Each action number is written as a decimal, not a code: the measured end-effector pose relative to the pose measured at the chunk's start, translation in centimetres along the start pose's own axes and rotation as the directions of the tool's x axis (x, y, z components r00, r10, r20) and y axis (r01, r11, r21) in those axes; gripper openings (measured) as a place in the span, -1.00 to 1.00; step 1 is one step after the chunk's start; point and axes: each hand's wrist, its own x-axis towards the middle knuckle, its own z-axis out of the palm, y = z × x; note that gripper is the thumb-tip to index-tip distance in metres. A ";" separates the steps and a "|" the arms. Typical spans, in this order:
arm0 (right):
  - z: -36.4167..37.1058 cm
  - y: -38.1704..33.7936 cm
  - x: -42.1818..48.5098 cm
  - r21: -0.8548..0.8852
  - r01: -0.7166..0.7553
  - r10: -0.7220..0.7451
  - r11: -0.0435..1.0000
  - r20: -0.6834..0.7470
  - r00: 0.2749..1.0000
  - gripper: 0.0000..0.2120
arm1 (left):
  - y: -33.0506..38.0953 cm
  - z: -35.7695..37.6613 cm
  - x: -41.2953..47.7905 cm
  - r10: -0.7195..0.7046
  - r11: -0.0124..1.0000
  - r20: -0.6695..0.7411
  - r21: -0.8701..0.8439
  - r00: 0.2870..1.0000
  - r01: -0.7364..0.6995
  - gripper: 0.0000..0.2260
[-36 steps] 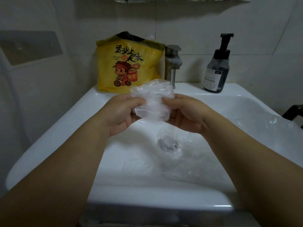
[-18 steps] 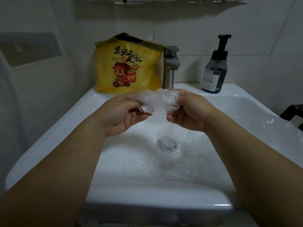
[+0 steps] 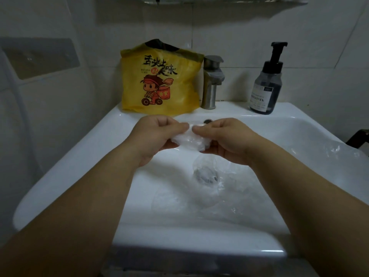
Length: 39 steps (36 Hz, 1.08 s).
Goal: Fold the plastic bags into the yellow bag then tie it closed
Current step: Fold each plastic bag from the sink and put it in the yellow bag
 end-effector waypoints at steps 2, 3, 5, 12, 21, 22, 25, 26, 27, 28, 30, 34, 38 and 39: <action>0.1 -0.1 0.1 0.025 0.036 -0.035 0.999 -0.042 0.999 -0.88 | -0.1 0.0 0.1 0.007 1.000 -0.015 0.006 1.000 -0.007 -0.88; 0.1 -0.1 0.1 0.016 0.059 -0.058 0.998 -0.059 0.997 -0.82 | -0.1 0.0 0.1 0.013 1.000 -0.027 0.004 1.000 -0.013 -0.86; 0.1 0.0 0.3 -0.074 0.111 -0.117 0.991 -0.076 0.990 -0.67 | 0.0 0.1 0.1 0.028 1.000 -0.036 -0.005 0.999 -0.029 -0.82; 0.1 0.4 0.4 -0.482 0.236 -0.311 0.844 -0.081 0.947 -0.44 | 0.0 -0.1 -0.3 0.135 0.983 -0.034 0.126 0.990 -0.130 -0.74; -0.1 0.5 0.2 -0.771 0.292 -0.486 0.565 -0.025 0.874 -0.73 | -0.2 -0.2 -0.2 0.294 0.899 -0.098 0.366 0.951 -0.240 -0.88; -0.3 0.4 0.2 -0.787 0.292 -0.492 0.544 -0.017 0.871 -0.74 | -0.3 -0.2 -0.2 0.307 0.884 -0.082 0.394 0.948 -0.251 -0.91; -0.7 0.3 0.2 -0.814 0.282 -0.490 0.507 -0.004 0.872 -0.70 | -0.3 -0.5 -0.1 0.276 0.873 -0.003 0.419 0.961 -0.249 -0.95; -0.8 0.3 0.2 -0.803 0.276 -0.470 0.528 -0.006 0.883 -0.70 | -0.3 -0.6 -0.1 0.251 0.882 0.021 0.407 0.968 -0.238 -0.94; -0.8 0.2 0.1 -0.766 0.273 -0.440 0.583 -0.014 0.898 -0.73 | -0.2 -0.6 -0.1 0.221 0.905 0.036 0.365 0.975 -0.219 -0.95; -0.9 0.2 0.1 -0.699 0.274 -0.398 0.661 -0.017 0.917 -0.78 | -0.1 -0.7 -0.1 0.184 0.938 0.047 0.289 0.982 -0.190 -0.96; -0.8 0.0 0.0 -0.556 0.273 -0.337 0.785 -0.014 0.942 -0.85 | 0.3 -0.7 -0.1 0.110 0.990 0.062 0.084 0.992 -0.115 -0.96; -0.7 -0.1 -0.1 -0.358 0.269 -0.291 0.894 -0.008 0.957 -0.88 | 0.7 -0.7 -0.2 0.055 0.990 0.006 -0.134 0.998 -0.054 -0.90; -0.3 -0.1 -0.1 -0.252 0.234 -0.233 0.939 0.035 0.972 -0.92 | 1.0 -0.4 0.0 0.020 0.965 -0.057 -0.261 0.998 -0.034 -0.94; -0.2 0.0 -0.1 -0.232 0.216 -0.210 0.948 0.053 0.976 -0.92 | 1.0 -0.3 0.0 0.009 0.955 -0.061 -0.295 0.998 -0.026 -0.95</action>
